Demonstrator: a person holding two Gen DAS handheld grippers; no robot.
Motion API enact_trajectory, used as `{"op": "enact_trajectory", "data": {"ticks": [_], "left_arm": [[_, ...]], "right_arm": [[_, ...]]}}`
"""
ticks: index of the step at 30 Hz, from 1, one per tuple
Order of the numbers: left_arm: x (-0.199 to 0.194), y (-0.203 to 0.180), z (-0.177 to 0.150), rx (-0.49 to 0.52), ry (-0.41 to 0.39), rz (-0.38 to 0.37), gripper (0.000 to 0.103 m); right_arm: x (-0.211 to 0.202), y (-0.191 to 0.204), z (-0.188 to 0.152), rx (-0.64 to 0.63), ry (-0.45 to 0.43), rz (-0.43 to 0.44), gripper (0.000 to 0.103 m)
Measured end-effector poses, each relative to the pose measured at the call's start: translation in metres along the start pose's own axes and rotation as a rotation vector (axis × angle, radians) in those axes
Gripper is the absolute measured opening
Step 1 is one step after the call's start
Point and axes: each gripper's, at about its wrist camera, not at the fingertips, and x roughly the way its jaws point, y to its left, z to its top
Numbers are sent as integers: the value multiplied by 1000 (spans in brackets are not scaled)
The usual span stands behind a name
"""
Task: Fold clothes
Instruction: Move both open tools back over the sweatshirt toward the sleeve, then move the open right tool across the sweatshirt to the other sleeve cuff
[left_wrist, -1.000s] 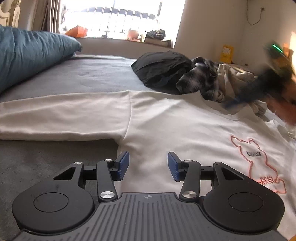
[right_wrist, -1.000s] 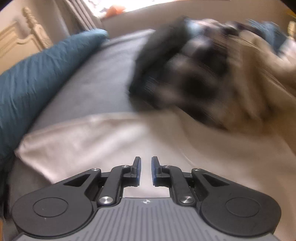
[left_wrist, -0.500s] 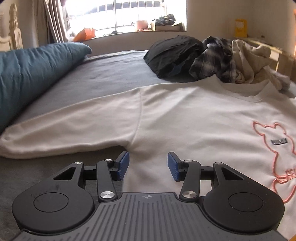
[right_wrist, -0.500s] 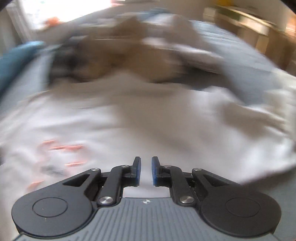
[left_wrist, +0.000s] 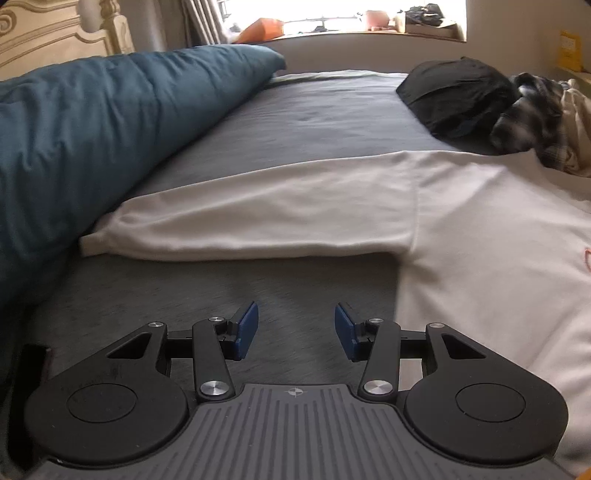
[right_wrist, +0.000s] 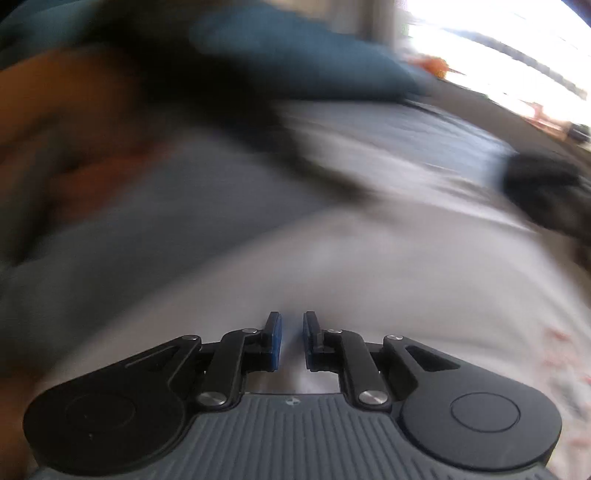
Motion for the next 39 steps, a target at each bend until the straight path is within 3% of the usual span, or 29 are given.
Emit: {"op": "enact_trajectory", "data": {"ticks": [2,4,9,12,15,17,21,24,28,31,36,39], "left_arm": [[-5,5,-3,-2,-4,-1,46],[-10,8,-7,-4,-13,-10,46],[-18,16,-19,-30,-15,-35,46],[-19,18,-27,-26,-10,-47,46],[-20,17,-36,-25,2,-57,46],[-20,19,-41,-38,5,-64,46],[-21,23,-46,-75,15,-77,46],[-25,23,-46,-83,7,-93,46],[-33,9,-44,-36,-33,-161,46],[-38,-15,-43,27,-59,-255,46],[-39,-58,-48,98,-47,-408,46],[-37,-75,-51,147,-38,-438,46]], "right_arm": [[-3,40,-1,-112,1,92,12],[-12,54,-1,-150,-21,140,13],[-28,-16,5,139,-54,-116,13],[-25,-53,-2,265,2,-243,13],[-18,-34,-6,201,22,-234,14],[-14,0,-6,104,17,-146,14],[-13,62,-8,-67,15,147,13],[-22,47,2,45,-25,227,13],[-45,-37,1,393,-103,67,14],[-75,-105,-35,704,-153,-58,14],[-146,-165,-137,1102,-237,-263,14],[-200,-183,-206,1214,-215,-460,14]]}}
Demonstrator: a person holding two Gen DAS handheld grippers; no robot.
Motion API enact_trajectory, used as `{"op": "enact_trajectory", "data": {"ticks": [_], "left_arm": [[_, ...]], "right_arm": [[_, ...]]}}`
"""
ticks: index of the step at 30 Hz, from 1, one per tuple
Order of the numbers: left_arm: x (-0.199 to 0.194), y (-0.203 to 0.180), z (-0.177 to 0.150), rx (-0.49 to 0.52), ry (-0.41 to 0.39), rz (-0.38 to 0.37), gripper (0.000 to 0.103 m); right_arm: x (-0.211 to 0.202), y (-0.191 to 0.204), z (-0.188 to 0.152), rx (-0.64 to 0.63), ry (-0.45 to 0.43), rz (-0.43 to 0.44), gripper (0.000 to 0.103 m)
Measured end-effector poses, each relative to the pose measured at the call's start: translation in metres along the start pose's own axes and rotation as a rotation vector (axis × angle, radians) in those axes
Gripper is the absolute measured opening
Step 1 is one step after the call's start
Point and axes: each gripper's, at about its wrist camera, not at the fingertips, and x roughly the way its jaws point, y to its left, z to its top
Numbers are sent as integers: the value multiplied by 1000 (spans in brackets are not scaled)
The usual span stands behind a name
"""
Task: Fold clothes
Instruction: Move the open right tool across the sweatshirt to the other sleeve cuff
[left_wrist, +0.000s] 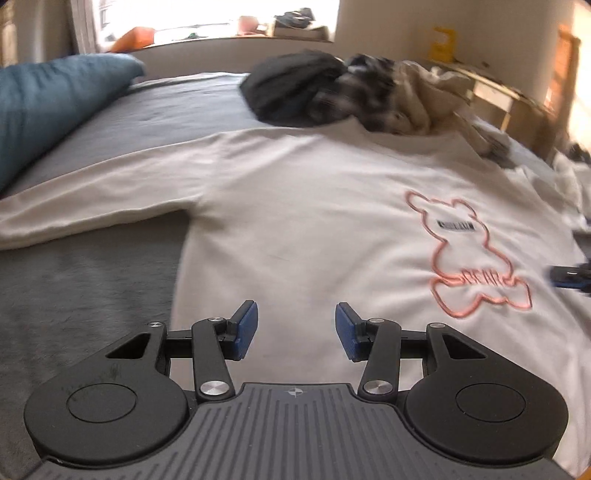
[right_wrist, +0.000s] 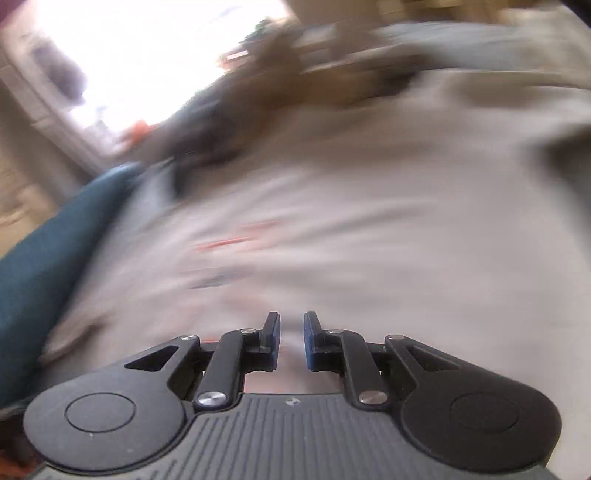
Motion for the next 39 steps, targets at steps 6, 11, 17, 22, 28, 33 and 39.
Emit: {"op": "enact_trajectory", "data": {"ticks": [6,11,17,22,28,33,39], "left_arm": [[11,-13,12,93,16,16,46],[31,-53,40,212,54,-16,46],[57,-110,62,288,85,-57,46],[73,-131,55,285,104,-46,46],[81,-138,51,326,103,-38,49],[89,-140,56,305,88,-23,52],[93,-137,56,283,83,-23,53]], "right_arm": [[-69,-112,32,209,-190,-234,15],[-34,-74,69,61,-162,-80,15],[66,-24,126,-63,-80,30,15],[109,-55,174,19,-117,-49,14],[87,-68,194,-38,-147,45,17],[121,-18,174,-224,25,119,18],[151,-31,218,6,-155,-30,18]]}}
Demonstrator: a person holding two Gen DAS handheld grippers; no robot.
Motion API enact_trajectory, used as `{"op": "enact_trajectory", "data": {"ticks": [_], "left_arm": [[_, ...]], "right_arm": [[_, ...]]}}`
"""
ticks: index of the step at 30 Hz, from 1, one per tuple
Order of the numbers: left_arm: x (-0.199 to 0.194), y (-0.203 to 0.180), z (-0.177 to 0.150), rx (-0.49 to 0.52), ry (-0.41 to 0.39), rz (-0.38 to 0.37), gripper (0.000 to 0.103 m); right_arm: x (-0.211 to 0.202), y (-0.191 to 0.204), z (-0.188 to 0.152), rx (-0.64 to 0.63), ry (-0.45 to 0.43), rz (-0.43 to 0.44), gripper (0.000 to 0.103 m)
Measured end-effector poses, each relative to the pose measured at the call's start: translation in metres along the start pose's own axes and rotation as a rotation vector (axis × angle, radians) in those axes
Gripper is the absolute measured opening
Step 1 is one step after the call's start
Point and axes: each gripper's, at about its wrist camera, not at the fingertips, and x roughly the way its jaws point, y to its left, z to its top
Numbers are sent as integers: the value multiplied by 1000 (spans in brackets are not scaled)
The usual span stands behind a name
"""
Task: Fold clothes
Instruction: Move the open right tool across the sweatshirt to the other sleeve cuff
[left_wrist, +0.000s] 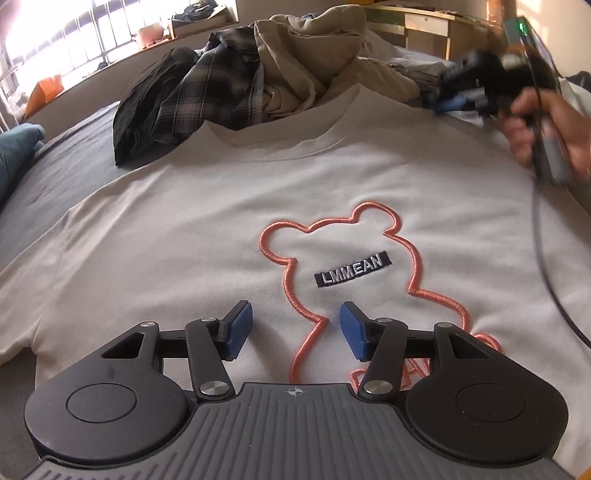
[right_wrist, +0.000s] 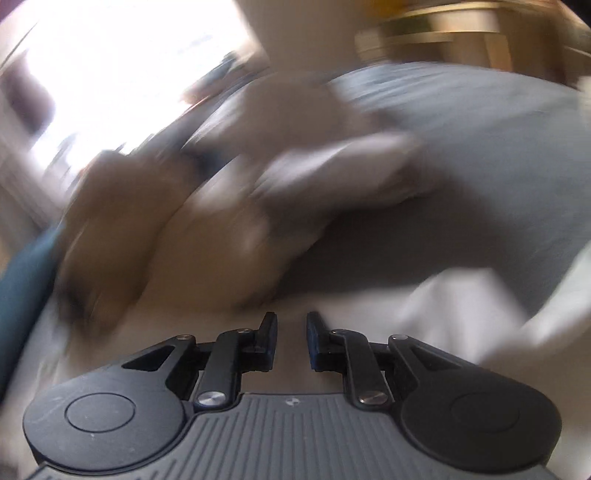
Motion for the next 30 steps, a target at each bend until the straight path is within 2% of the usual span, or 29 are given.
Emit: {"op": "enact_trajectory", "data": {"ticks": [3,4,6,8,10,12,14,16,20,22,25,28,30], "left_arm": [[-2,3,-1,4,3,-12,53],[-2,4,-2,1,5,-16,53],[-2,7,-3,-4,8,-20,54],[0,8,-3,-9,7,-17,57],[2,8,-3,-13,5,-13,58],[3,7,-2,-15,1,-8,58],[3,7,-2,-19,-1,-5,58],[2,8,-2,-30,1,-4,58],[1,7,-3,-44,0,6,58],[0,5,-2,-49,0,15,58],[-2,3,-2,-45,-8,31,58],[-6,2,-2,-44,-10,37,59],[-9,1,-2,-50,-9,36,60]], "right_arm": [[-21,20,-2,-93,-25,117,19],[-23,30,-9,-147,-6,143,19],[-19,53,-26,-274,58,177,18],[0,68,-36,-341,98,152,18],[27,66,-30,-273,95,107,18],[44,52,-21,-131,111,129,15],[43,38,-17,5,126,168,16],[30,29,-16,67,132,189,18],[-7,3,-19,105,130,157,30],[-34,-9,-21,111,114,139,31],[-81,-28,-23,87,51,84,41],[-137,-46,-21,-36,-81,-76,46],[-155,-48,-15,-169,-168,-203,47]]}}
